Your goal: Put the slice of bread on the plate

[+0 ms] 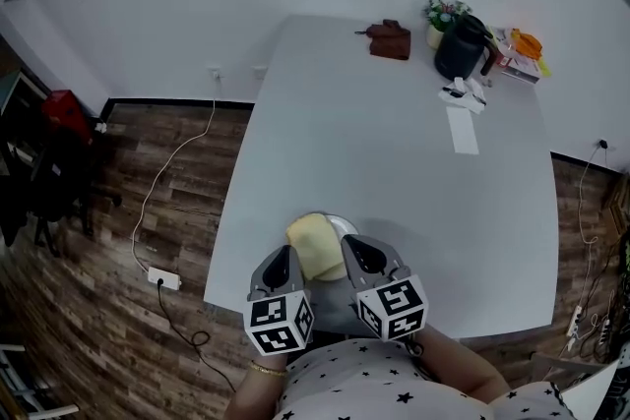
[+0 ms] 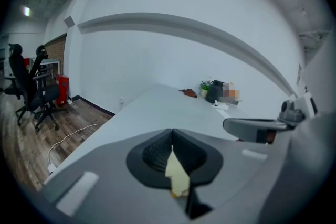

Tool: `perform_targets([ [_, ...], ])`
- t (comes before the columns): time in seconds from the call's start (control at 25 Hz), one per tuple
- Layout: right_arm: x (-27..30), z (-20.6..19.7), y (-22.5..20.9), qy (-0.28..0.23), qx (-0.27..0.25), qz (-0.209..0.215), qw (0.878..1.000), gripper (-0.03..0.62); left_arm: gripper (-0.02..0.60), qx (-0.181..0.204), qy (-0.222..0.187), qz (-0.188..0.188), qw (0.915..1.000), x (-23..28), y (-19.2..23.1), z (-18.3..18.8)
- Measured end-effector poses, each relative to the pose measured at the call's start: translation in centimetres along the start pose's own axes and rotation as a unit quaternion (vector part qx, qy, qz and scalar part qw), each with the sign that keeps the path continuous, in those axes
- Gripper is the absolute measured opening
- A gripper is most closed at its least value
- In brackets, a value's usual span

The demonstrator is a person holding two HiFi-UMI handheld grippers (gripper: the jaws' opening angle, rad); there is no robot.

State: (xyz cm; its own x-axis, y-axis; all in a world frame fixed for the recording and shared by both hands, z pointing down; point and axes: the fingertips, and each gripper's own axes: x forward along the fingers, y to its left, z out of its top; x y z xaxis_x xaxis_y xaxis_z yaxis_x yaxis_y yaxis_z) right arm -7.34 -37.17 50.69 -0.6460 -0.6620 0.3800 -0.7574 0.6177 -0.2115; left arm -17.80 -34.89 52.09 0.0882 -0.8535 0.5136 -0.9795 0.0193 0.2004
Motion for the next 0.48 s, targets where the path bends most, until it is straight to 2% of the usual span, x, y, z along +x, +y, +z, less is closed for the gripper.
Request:
perform_targets([
  [0.48, -0.5, 0.6, 1.5, -0.005, -0.022, 0.015, 1.0, -0.003, 0.009, 0.006, -0.012, 0.0, 0.9999, -1.2, 0.0, 0.9],
])
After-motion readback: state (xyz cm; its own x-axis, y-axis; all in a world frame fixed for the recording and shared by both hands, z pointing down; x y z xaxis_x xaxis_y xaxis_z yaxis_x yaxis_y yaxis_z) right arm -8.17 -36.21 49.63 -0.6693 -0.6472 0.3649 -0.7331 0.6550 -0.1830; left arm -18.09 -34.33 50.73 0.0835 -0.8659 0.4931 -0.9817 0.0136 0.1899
